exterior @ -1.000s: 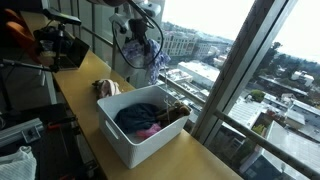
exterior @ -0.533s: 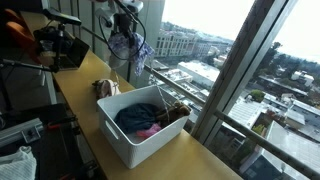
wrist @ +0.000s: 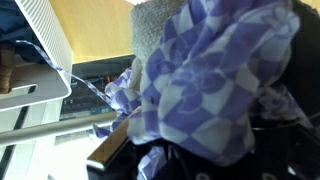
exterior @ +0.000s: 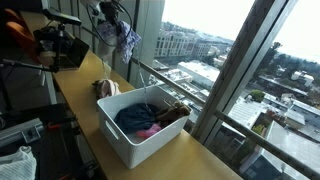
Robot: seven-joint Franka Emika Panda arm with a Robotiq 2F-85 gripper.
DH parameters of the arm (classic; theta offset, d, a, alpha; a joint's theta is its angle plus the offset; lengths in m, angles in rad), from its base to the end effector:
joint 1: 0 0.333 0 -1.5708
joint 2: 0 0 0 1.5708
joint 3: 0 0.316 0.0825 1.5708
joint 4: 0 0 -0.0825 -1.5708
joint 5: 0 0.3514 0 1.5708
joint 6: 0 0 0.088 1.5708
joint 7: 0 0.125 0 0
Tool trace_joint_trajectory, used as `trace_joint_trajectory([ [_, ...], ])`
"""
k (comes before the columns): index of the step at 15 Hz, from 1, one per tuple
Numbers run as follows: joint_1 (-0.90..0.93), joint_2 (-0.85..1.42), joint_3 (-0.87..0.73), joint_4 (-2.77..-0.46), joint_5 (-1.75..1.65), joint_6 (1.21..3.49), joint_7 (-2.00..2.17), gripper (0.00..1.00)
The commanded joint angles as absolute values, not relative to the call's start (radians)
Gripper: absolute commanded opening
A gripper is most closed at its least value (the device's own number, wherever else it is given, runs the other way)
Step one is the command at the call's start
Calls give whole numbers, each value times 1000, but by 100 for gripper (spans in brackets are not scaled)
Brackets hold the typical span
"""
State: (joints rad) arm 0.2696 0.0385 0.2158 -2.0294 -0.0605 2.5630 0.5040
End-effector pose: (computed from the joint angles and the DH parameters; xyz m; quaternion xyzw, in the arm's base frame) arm 0.5130 0.2695 0.4829 -0.9692 -0.0104 -0.2247 0.1004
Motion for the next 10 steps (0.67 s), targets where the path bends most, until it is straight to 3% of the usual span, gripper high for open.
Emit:
trace_joint_trajectory([
  [1,282,-8,234,-1981,-102,2484,555,0],
  [10,311,-55,349,-1815,-281,2294,690,0],
])
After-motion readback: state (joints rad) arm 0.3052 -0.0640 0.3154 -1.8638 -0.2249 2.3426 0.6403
